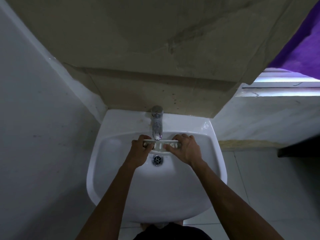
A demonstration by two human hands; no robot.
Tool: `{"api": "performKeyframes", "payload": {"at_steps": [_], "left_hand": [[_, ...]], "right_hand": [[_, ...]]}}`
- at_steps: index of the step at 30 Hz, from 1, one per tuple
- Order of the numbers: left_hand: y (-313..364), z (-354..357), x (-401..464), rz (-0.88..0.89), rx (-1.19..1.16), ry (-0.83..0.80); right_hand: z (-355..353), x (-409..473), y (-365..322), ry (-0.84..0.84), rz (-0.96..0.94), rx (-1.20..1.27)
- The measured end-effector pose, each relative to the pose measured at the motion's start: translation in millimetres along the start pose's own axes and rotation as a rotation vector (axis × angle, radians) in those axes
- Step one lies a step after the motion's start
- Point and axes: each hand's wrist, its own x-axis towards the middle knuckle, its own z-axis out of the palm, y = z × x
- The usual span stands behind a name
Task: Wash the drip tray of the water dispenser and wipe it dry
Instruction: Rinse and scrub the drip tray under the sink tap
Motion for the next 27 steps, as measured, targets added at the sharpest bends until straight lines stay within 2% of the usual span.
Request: {"api": "performKeyframes", "payload": {"at_steps": [5, 9, 17, 24, 27], "left_hand": [[8, 5, 0, -0.053, -0.027, 0.068], [11, -1, 6, -0.098, 0.022, 0.003], [11, 5, -2, -0.007, 0.115, 0.038], [7, 4, -2, 0.064, 0.012, 0.052], [5, 1, 3, 0.028, -0.034, 0.007]], "right_hand": [[3, -2, -6, 0.003, 0.02, -0.053], [4, -3, -8, -0.002, 0.046, -0.054], [0, 3, -6, -0.004, 0.063, -0.051], [1, 4, -4, -0.037, 0.085, -0.024], [3, 2, -2, -0.045, 0.088, -0.012]]}}
